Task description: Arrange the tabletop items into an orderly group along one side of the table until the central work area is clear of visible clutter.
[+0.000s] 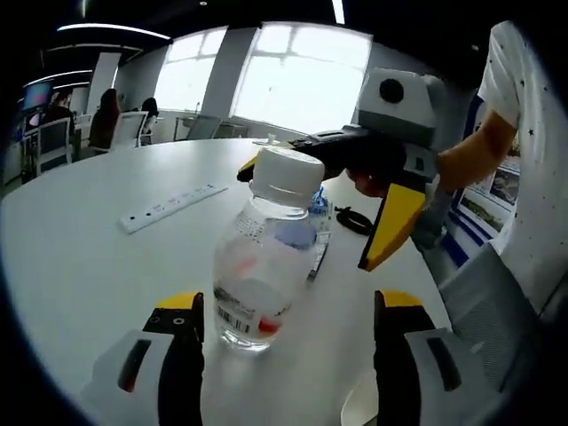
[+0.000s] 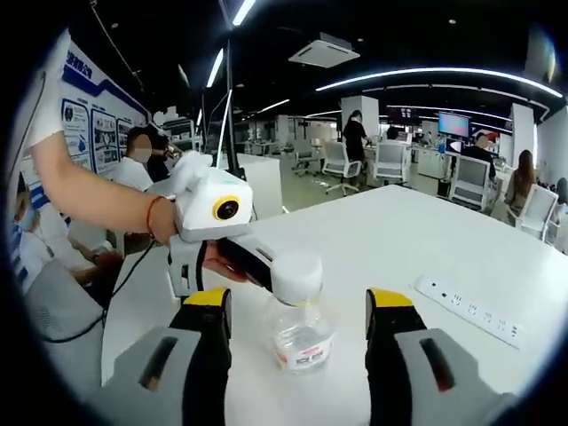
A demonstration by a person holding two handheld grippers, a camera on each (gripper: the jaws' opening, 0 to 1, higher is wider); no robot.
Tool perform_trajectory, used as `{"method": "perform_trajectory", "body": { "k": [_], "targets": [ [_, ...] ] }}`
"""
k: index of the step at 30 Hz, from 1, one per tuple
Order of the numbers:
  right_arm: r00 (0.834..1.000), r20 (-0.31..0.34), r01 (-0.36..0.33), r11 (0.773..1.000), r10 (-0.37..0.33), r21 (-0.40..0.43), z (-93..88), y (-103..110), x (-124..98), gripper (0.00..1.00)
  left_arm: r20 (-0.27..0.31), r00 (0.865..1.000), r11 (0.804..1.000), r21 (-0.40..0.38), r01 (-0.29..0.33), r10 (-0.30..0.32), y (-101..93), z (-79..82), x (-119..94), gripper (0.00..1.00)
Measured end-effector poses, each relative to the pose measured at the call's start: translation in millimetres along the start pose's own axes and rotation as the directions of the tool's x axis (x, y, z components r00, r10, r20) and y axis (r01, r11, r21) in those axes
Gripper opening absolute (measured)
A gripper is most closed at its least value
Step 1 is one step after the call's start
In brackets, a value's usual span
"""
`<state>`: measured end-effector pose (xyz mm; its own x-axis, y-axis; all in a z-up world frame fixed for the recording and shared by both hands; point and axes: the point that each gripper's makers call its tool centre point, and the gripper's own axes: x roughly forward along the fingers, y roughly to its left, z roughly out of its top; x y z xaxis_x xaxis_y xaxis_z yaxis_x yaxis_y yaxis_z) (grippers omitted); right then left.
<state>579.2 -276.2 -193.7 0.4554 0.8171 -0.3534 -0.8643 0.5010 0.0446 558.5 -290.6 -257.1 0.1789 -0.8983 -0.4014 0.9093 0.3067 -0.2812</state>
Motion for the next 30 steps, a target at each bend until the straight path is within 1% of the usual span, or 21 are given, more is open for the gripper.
{"method": "perform_trajectory", "body": {
  "k": [4, 9, 14, 20, 21, 30],
  "targets": [
    [1.000, -0.008, 0.004, 1.000, -0.004, 0.011, -3.3, -2, -6, 0.68, 0.001, 1.000, 1.000, -0.007, -0.003, 0.003, -4.9, -0.5, -3, 0.83],
    [1.000, -0.015, 0.002, 1.000, -0.002, 0.014, -5.7, -1, -11, 0.72, 0.005, 1.000, 0.999, -0.024, -0.021, 0.021, -9.7, 0.0, -9, 0.87],
    [0.999, -0.032, 0.002, 1.000, -0.002, 0.009, -10.1, 0, -19, 0.71, 0.010, 0.999, 0.999, -0.032, -0.034, 0.035, -16.2, 3.2, -16, 0.88],
    [0.999, -0.041, 0.001, 1.000, 0.000, 0.014, -14.6, 0, -27, 0.72, 0.002, 0.999, 0.998, -0.042, -0.048, 0.048, -27.0, 1.8, -22, 0.90],
    [0.999, -0.051, 0.002, 1.000, -0.001, 0.008, -17.0, 1, -29, 0.71, 0.001, 0.999, 0.998, -0.043, -0.050, 0.050, -28.3, 1.6, -23, 0.90],
    [0.998, -0.069, -0.008, 1.000, 0.009, 0.007, -22.4, 9, -41, 0.71, 0.004, 0.997, 0.996, -0.061, -0.072, 0.073, -41.4, 0.6, -34, 0.92]
  ]
}}
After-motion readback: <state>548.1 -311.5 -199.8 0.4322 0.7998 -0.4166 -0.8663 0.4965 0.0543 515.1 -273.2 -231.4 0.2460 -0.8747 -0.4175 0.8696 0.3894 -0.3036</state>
